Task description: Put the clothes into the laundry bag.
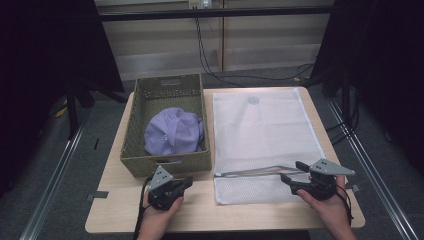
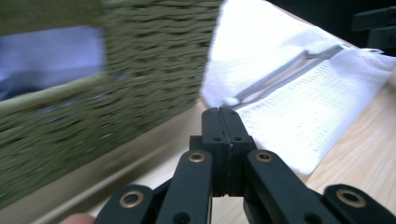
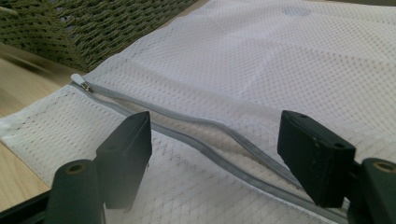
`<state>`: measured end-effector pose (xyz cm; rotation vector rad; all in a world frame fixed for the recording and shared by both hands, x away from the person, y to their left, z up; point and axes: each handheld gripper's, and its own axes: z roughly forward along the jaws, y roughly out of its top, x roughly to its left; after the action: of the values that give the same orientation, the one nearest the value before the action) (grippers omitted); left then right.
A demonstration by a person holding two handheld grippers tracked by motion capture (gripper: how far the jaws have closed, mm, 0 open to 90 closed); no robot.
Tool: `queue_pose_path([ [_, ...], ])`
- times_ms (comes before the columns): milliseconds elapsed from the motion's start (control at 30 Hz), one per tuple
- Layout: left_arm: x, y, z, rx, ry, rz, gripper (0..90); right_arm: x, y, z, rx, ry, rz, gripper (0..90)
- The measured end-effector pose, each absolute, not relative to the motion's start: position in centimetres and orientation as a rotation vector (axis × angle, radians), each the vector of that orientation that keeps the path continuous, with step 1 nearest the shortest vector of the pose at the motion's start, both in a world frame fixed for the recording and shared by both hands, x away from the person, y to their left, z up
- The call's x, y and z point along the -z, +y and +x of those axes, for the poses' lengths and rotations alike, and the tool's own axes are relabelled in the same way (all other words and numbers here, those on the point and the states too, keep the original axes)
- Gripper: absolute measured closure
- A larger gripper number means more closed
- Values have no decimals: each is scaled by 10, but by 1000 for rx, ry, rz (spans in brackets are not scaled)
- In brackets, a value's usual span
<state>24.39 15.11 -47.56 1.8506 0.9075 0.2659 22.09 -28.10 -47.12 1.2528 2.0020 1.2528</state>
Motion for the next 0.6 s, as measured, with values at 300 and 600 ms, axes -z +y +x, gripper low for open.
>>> queue_pose_path([
  [300,479,119,244,-224,842,1887,900,473,-276,224,-1253,2017,1245,266],
  [600,484,102,244,-191,820,1897,900,477,-279,228,-1260,2023,1266,266],
])
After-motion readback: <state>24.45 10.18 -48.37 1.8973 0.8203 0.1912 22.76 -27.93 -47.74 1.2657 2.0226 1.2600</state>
